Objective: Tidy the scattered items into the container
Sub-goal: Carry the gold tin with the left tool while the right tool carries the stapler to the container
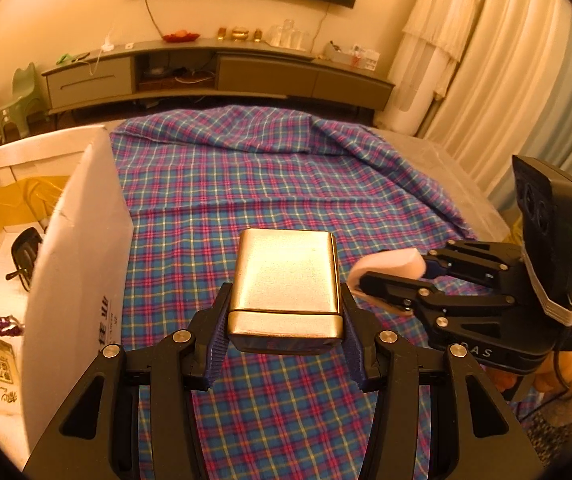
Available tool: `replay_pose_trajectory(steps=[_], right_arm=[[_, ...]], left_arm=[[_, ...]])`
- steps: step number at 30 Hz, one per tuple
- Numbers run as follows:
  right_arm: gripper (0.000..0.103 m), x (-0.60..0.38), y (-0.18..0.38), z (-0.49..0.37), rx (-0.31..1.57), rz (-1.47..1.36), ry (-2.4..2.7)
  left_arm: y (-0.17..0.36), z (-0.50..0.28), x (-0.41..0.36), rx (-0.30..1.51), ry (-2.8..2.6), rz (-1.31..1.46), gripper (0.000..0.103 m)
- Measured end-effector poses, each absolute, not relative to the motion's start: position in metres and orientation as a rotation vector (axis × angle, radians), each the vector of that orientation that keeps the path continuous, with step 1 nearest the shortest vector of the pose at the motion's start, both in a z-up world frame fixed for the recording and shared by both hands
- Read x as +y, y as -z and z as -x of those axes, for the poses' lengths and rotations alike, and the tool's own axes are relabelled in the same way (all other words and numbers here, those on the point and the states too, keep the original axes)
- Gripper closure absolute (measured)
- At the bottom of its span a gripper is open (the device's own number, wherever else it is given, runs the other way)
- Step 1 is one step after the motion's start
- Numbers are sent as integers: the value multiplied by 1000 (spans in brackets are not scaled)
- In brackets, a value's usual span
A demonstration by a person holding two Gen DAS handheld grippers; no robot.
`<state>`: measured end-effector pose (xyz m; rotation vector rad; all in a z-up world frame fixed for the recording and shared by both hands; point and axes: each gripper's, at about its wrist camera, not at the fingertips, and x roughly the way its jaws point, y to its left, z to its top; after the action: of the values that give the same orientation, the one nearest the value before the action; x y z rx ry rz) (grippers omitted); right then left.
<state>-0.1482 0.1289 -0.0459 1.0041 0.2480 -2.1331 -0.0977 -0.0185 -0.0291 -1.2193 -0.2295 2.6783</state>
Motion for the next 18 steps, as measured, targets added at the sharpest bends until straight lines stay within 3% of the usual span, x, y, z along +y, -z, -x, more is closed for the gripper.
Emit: replay_pose_trajectory(steps=[18], right_arm=[[76,85,-17,88,74,-846,2111]], left_arm=[[-23,38,-70,-338,-2721,1049,52]])
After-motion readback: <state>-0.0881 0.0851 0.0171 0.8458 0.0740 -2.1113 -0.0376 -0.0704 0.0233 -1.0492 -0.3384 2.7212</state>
